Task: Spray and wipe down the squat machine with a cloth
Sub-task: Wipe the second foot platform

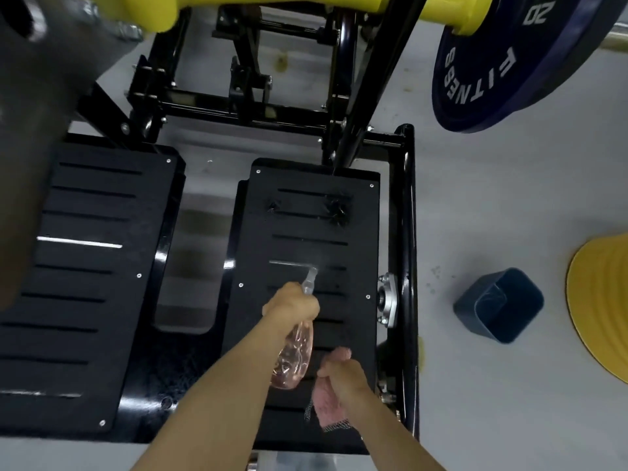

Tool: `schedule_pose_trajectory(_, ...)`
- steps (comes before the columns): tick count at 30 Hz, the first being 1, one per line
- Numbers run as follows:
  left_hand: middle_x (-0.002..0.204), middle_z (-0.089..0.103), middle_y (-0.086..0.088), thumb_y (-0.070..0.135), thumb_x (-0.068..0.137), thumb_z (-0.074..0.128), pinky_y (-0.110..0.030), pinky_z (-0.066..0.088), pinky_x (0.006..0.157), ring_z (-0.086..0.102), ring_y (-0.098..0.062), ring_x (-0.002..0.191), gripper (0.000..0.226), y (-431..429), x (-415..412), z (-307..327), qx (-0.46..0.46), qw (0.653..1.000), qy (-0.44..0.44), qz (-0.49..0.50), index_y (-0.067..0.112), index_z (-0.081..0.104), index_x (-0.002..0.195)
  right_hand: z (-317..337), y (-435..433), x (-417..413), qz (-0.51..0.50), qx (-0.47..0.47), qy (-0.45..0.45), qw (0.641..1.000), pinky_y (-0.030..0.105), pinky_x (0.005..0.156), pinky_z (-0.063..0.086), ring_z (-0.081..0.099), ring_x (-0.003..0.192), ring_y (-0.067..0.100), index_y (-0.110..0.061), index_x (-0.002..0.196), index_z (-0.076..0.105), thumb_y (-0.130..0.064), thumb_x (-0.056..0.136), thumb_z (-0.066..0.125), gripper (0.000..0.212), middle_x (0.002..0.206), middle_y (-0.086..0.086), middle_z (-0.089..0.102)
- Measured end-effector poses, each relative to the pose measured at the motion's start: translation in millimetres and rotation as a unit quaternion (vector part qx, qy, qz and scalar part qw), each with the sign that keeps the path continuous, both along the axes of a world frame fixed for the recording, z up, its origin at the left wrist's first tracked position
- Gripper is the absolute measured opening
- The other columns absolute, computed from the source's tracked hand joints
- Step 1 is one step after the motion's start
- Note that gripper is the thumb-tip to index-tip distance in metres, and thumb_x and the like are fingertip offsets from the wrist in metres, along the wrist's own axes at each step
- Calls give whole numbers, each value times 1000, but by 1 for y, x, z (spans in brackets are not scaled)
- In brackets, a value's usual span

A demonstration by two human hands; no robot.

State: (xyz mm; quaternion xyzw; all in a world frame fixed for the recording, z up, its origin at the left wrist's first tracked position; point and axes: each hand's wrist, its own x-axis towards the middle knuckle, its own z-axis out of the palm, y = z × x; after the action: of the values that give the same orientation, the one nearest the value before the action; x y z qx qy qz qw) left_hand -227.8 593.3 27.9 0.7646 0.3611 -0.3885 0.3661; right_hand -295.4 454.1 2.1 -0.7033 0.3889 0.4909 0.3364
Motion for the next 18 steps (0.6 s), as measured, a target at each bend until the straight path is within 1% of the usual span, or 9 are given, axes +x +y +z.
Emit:
schedule_pose_trajectory(2,87,65,-2,12,68,57,-32,54,78,65,-19,79,38,19,-12,3,7,1000,13,-8,16,59,106,4,9,-7,28,8,10,1000,27,83,45,56,90,22,3,119,56,-14,93,55,31,99,10,58)
schedule_pose_trajectory(3,87,66,-2,12,66,56,-32,55,78,65,-19,78,39,27,-18,2,7,1000,16,3,16,60,105,8,13,-8,39,16,14,999,26,84,44,55,90,23,3,116,57,-12,92,55,28,99,11,57)
schedule_pose_trajectory(5,87,67,-1,15,59,53,-36,57,81,67,-21,78,44,46,-30,-5,2,999,10,50,18,59,102,13,22,-11,52,23,12,998,26,82,43,57,93,25,3,115,57,-11,91,56,28,102,13,59)
schedule_pose_trajectory(7,87,68,0,19,53,53,-40,57,82,68,-24,78,44,64,-42,-14,10,995,-1,95,22,56,96,16,30,-13,62,22,4,998,29,86,47,60,100,28,4,116,56,-11,90,56,30,109,16,62)
schedule_pose_trajectory(9,81,68,-5,17,52,56,-43,57,82,68,-26,77,40,76,-56,-19,16,992,7,125,14,62,91,19,38,-17,68,31,-5,997,32,88,50,60,100,28,3,116,56,-11,89,56,31,108,15,62)
schedule_pose_trajectory(10,79,68,-6,15,53,57,-43,57,81,68,-27,76,37,80,-62,-16,18,992,9,121,12,64,89,20,42,-18,76,29,-8,997,32,87,50,60,100,27,3,118,55,-12,89,56,32,110,15,61)
schedule_pose_trajectory(13,74,65,-4,15,59,56,-37,56,78,68,-26,75,31,80,-80,-3,9,998,19,53,13,61,90,20,49,-24,102,16,-17,995,32,89,50,60,105,28,3,125,51,-15,90,56,39,118,17,60)
schedule_pose_trajectory(16,87,65,1,17,68,56,-34,52,83,65,-20,83,29,74,-97,3,-3,998,31,-49,20,55,97,26,50,-34,117,-3,-21,993,30,89,48,59,110,30,4,124,52,-16,92,53,37,121,18,60)
schedule_pose_trajectory(18,92,63,3,16,71,55,-30,48,80,63,-17,86,30,67,-105,2,2,993,30,-116,23,54,100,31,47,-42,130,-15,-34,991,27,84,44,58,112,30,4,122,53,-15,94,51,34,123,18,59)
